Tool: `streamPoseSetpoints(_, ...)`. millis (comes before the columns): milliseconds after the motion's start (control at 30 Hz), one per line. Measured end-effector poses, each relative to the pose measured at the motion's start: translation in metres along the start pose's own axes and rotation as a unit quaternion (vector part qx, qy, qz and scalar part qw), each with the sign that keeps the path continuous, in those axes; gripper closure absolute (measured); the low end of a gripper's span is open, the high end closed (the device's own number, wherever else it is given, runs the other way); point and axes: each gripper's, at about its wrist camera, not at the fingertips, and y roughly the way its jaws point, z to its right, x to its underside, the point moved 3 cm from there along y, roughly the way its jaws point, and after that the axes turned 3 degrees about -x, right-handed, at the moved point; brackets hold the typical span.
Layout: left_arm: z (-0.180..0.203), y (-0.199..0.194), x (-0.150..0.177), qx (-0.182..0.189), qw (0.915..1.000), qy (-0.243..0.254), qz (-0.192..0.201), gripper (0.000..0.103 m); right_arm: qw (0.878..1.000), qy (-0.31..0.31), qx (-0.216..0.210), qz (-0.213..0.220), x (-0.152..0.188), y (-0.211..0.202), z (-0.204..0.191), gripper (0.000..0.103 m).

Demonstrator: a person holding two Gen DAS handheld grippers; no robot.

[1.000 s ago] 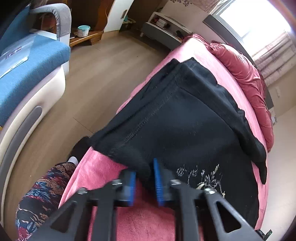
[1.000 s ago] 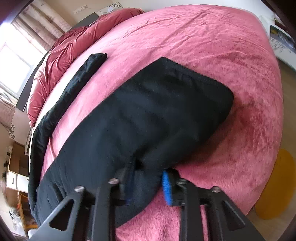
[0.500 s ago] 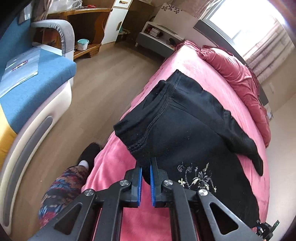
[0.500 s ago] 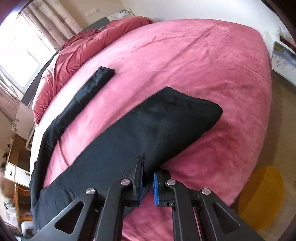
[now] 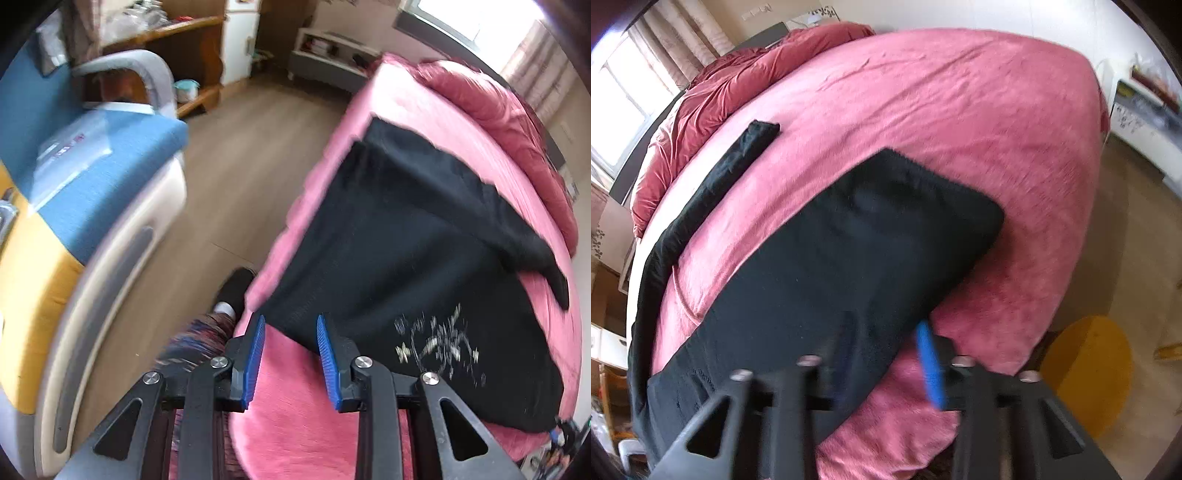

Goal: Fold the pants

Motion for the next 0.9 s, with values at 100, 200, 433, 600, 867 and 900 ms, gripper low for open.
streamPoseSetpoints(100, -0.008, -0.020, -0.027, 0.022, 0.9989, -0.015, 0.038, 0.073, 0.999, -0.023, 0.019, 0.031, -0.001, -0.020, -0.007, 0.051)
streamPoseSetpoints(200, 0.003, -0.024, -0.059, 0.046, 0.9974, -0.009, 0.054, 0.072, 0.997, -0.061, 0.017, 0.052, 0.002, -0.035, -0.032, 0.051)
streamPoseSetpoints(433, 0.059, 0.022, -0.123, 0.106, 0.9941, -0.015, 0.018, 0.072, 0.984, -0.166, -0.070, 0.007, 0.038, -0.020, -0.133, 0.048)
streamPoseSetpoints(600, 0.091, 0.068, -0.161, 0.120, 0.9916, -0.039, -0.029, 0.068, 0.961, -0.251, -0.113, -0.039, 0.079, 0.004, -0.208, 0.046)
streamPoseSetpoints(867, 0.117, 0.140, -0.216, 0.114, 0.9875, -0.089, -0.063, 0.062, 0.940, -0.307, -0.120, -0.089, 0.128, 0.037, -0.252, 0.044)
streamPoseSetpoints(900, 0.118, 0.150, -0.222, 0.121, 0.9853, -0.099, -0.069, 0.062, 0.940, -0.305, -0.118, -0.096, 0.131, 0.042, -0.251, 0.044)
